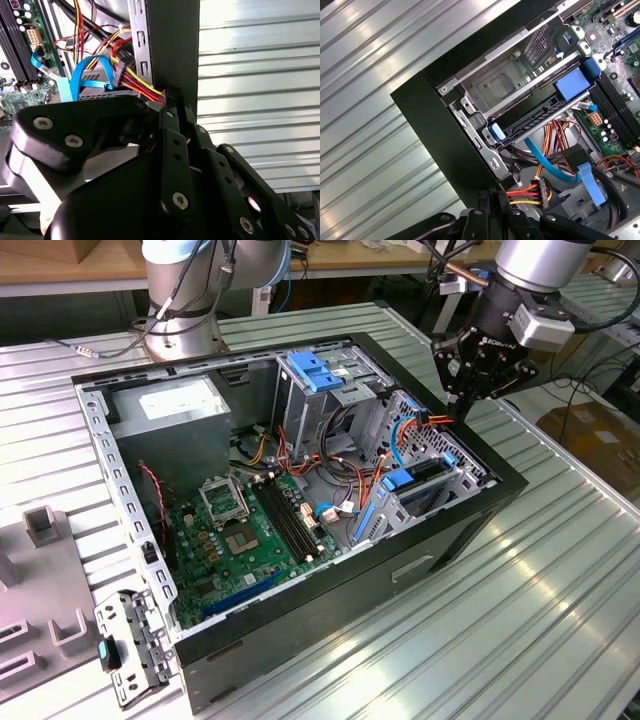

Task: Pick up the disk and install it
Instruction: 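Insert the first disk wire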

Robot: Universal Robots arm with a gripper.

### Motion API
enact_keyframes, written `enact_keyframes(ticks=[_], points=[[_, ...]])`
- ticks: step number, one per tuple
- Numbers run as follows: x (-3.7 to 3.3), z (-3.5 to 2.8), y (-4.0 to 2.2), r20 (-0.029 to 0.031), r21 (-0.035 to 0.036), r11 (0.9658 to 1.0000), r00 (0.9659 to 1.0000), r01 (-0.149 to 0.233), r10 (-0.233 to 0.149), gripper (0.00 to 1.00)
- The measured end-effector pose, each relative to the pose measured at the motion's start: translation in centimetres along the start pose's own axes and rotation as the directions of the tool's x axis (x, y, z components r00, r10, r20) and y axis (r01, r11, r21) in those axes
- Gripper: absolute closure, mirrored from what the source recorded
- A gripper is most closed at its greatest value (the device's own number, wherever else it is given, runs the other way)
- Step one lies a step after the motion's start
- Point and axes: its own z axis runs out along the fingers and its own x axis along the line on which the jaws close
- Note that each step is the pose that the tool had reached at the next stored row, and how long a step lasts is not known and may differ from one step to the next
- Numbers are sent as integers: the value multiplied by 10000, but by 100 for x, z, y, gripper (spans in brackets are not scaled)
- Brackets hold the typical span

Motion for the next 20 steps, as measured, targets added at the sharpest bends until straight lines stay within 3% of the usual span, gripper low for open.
enact_keyframes(ticks=[7,16,20], points=[[4,-88,1,-22,-33,10000,10000,-5,5,84],[4,-92,1,-21,-33,10000,10000,-32,32,84],[-2,-91,6,-17,-46,9994,9994,-335,335,84]])
